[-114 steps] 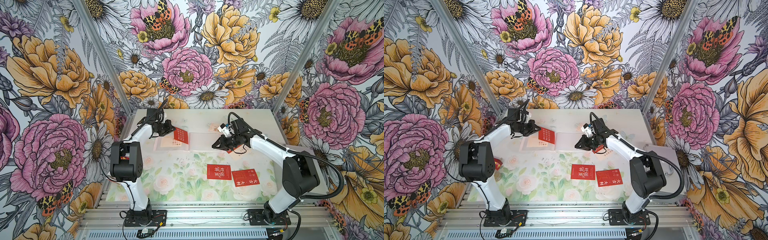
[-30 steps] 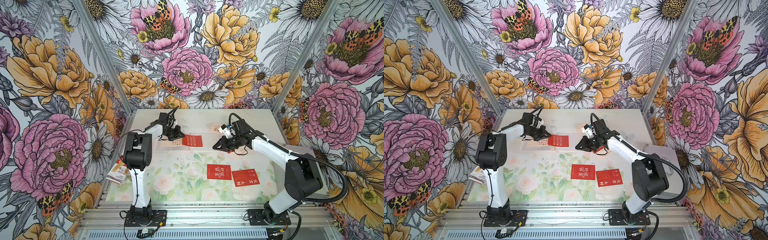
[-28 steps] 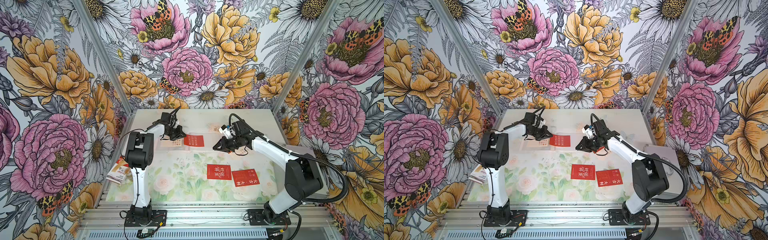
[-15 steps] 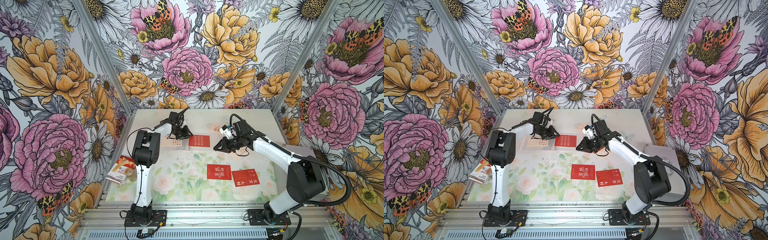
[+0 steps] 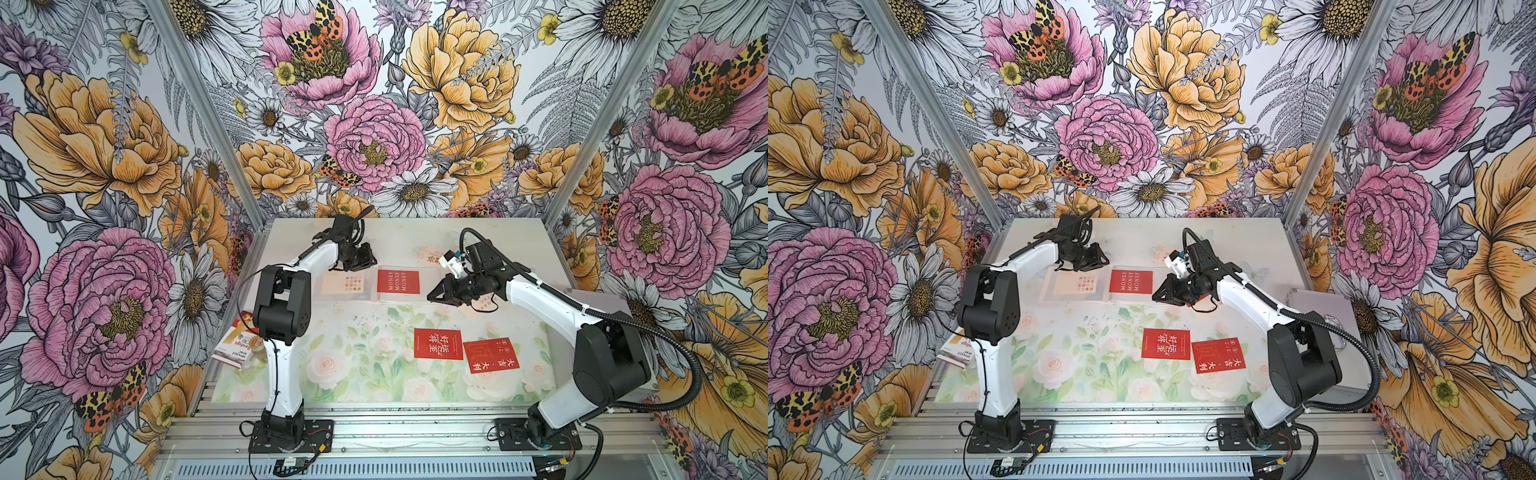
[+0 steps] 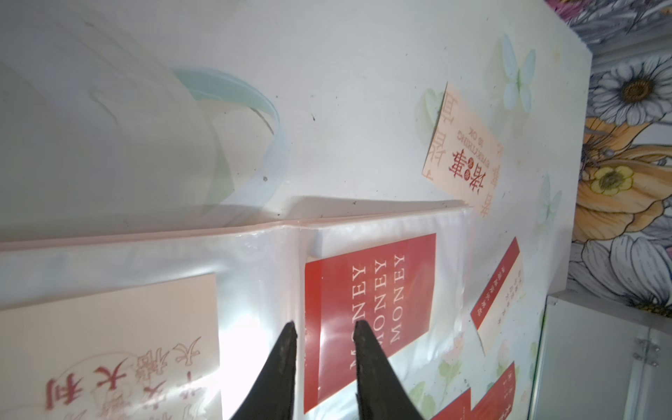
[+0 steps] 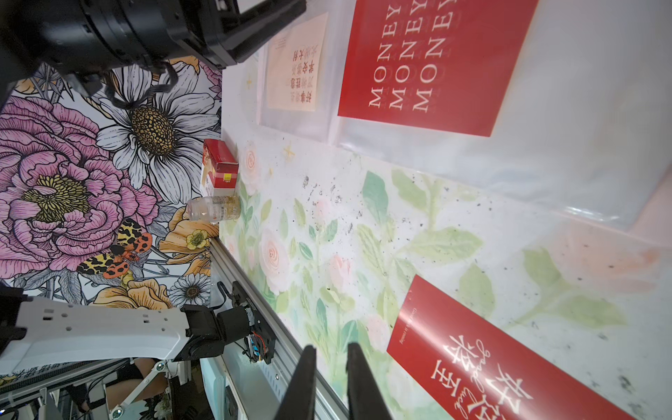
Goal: Place the photos into the photo albums
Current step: Insert the photo into the photo album.
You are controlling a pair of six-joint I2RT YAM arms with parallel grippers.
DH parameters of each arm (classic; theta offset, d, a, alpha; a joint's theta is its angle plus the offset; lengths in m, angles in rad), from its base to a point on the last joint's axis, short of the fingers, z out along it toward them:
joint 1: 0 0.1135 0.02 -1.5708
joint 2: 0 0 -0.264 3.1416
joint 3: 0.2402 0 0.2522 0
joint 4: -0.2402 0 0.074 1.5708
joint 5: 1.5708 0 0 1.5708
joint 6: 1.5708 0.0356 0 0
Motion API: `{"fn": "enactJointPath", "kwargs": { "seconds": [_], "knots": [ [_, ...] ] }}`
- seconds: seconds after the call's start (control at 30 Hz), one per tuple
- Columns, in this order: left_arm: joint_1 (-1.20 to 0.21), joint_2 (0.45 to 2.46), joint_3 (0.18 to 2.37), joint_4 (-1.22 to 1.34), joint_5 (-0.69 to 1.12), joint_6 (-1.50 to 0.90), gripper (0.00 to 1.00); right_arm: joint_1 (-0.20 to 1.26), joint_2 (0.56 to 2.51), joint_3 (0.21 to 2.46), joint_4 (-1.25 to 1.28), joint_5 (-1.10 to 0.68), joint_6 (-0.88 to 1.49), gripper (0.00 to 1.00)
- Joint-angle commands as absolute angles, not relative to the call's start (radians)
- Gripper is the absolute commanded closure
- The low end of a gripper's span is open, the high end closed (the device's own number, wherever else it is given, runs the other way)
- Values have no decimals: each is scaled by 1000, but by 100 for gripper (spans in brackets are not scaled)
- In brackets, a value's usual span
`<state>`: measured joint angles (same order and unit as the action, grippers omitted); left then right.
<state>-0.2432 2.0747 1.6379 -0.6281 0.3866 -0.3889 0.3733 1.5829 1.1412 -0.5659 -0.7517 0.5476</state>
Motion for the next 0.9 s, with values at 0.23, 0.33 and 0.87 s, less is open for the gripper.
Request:
{"fn": "enactJointPath", "kwargs": {
  "seconds": [0.23, 0.33, 0.87],
  "knots": [
    [-297, 2069, 1595, -681, 190, -396, 84, 367, 1584, 1141, -565, -729, 526, 82],
    [-308, 2093, 1599, -681, 198, -398, 86, 367, 1587, 1140, -565, -719, 526, 82],
    [-347, 2174, 1634, -681, 264, -418, 94, 355, 1578, 1128, -565, -680, 530, 82]
  ]
}}
